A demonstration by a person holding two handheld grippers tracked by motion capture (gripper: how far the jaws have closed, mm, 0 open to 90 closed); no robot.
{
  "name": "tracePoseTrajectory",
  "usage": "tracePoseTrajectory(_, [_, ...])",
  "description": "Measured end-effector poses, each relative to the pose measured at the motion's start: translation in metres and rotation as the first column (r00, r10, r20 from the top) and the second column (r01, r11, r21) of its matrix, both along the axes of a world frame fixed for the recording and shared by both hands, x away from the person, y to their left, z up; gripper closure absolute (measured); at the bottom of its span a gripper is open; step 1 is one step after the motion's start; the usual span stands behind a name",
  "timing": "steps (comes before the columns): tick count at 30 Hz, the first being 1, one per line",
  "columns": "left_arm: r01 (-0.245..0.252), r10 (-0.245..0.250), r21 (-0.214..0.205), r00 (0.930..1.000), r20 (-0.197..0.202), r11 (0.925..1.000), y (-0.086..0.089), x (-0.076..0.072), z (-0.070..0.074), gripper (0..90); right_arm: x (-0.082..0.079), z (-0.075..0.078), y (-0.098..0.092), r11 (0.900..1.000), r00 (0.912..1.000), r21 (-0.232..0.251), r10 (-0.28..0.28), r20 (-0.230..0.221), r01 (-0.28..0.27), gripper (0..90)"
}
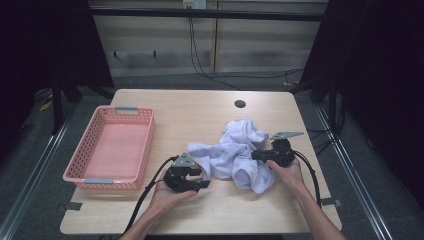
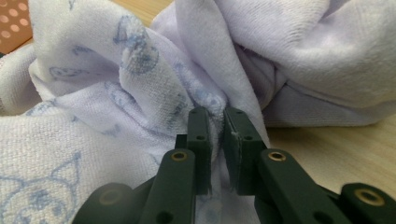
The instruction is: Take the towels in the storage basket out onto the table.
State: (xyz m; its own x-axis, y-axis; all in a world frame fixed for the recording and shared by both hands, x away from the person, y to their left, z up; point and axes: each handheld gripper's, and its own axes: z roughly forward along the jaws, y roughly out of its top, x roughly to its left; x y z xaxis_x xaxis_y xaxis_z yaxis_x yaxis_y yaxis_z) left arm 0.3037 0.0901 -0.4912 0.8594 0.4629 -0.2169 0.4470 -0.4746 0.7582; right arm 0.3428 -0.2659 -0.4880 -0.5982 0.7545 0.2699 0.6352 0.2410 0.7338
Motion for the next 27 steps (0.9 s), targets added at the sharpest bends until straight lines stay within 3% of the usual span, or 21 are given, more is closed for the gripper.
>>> tracePoseTrajectory(1, [-0.046,0.046,0.052,0.9989,0.000,0.9976,-0.004,0.002,-0.006,52.2,0.000,0.000,-0.001,1.0000,1.0000,-0.002,-0.003,0.003,0.003,80.7])
tracePoseTrajectory(2, [-0.046,0.046,0.052,0.9989,0.000,0.9976,-0.004,0.002,-0.006,66.3,0.000,0.000,-0.001,1.0000,1.0000,-0.002,-0.003,0.003,0.003,80.7])
tracePoseTrajectory(3, [-0.017,0.015,0.060,0.9996,0.026,0.9981,-0.006,0.001,-0.009,79.0,0.001,-0.001,-0.003,1.0000,1.0000,0.001,-0.007,0.001,0.007,80.6])
tracePoseTrajectory(4, [-0.010,0.008,0.057,0.9996,0.025,0.9983,-0.005,0.002,-0.007,88.3,0.001,-0.002,-0.004,0.9999,0.9999,-0.003,-0.011,0.001,0.011,80.5])
tracePoseTrajectory(6, [0.007,-0.007,-0.038,1.0000,0.005,0.9993,0.000,0.001,0.002,88.9,0.000,-0.001,-0.007,0.9999,0.9999,0.000,-0.014,0.002,0.014,80.6])
tracePoseTrajectory(7, [0.007,-0.007,-0.038,1.0000,0.005,0.9993,0.000,0.001,0.002,89.0,0.000,-0.001,-0.007,0.9999,0.9999,0.000,-0.014,0.002,0.014,80.6])
tracePoseTrajectory(8, [0.014,-0.012,-0.074,0.9998,0.018,0.9972,0.002,-0.001,0.011,89.1,0.000,-0.001,-0.007,0.9999,0.9999,-0.003,-0.015,0.004,0.015,80.6])
tracePoseTrajectory(9, [0.014,-0.007,-0.158,0.9989,0.046,0.9873,0.010,-0.005,0.031,89.1,-0.001,0.001,-0.008,0.9999,0.9999,-0.001,-0.012,0.003,0.012,79.3])
tracePoseTrajectory(10, [0.014,-0.007,-0.158,0.9989,0.046,0.9873,0.010,-0.005,0.031,89.1,-0.002,0.001,-0.008,1.0000,1.0000,-0.001,-0.010,0.002,0.010,78.7])
tracePoseTrajectory(12, [0.002,0.018,-0.235,0.9965,0.082,0.9720,0.021,-0.010,0.052,89.2,-0.002,0.002,-0.009,0.9999,0.9999,-0.006,-0.010,0.007,0.010,76.9])
tracePoseTrajectory(14, [-0.009,0.041,-0.286,0.9936,0.105,0.9582,0.033,-0.011,0.071,89.2,-0.005,0.005,-0.008,0.9999,0.9999,-0.011,-0.011,0.008,0.011,68.3])
tracePoseTrajectory(17, [-0.036,0.076,-0.290,0.9888,0.129,0.9564,0.043,-0.010,0.082,89.2,-0.015,0.016,-0.005,1.0000,0.9997,-0.006,0.007,0.021,-0.007,57.1])
tracePoseTrajectory(21, [-0.064,0.111,-0.307,0.9838,0.140,0.9496,0.049,-0.005,0.088,89.2,-0.042,0.034,0.003,0.9990,0.9963,0.003,0.044,0.074,-0.044,51.1])
tracePoseTrajectory(22, [-0.064,0.111,-0.307,0.9838,0.140,0.9496,0.049,-0.005,0.088,89.2,-0.042,0.034,0.003,0.9990,0.9963,0.003,0.044,0.074,-0.044,51.1])
tracePoseTrajectory(23, [-0.080,0.130,-0.315,0.9812,0.142,0.9456,0.050,-0.002,0.090,89.2,-0.057,0.042,0.008,0.9975,0.9924,0.015,0.068,0.103,-0.070,49.4])
tracePoseTrajectory(26, [-0.082,0.133,-0.314,0.9803,0.146,0.9458,0.051,0.000,0.093,89.2,-0.069,0.049,0.013,0.9939,0.9873,0.034,0.100,0.123,-0.105,49.1])
tracePoseTrajectory(27, [-0.082,0.132,-0.318,0.9814,0.139,0.9445,0.052,0.004,0.095,89.2,-0.077,0.054,0.022,0.9867,0.9805,0.051,0.147,0.131,-0.154,46.3])
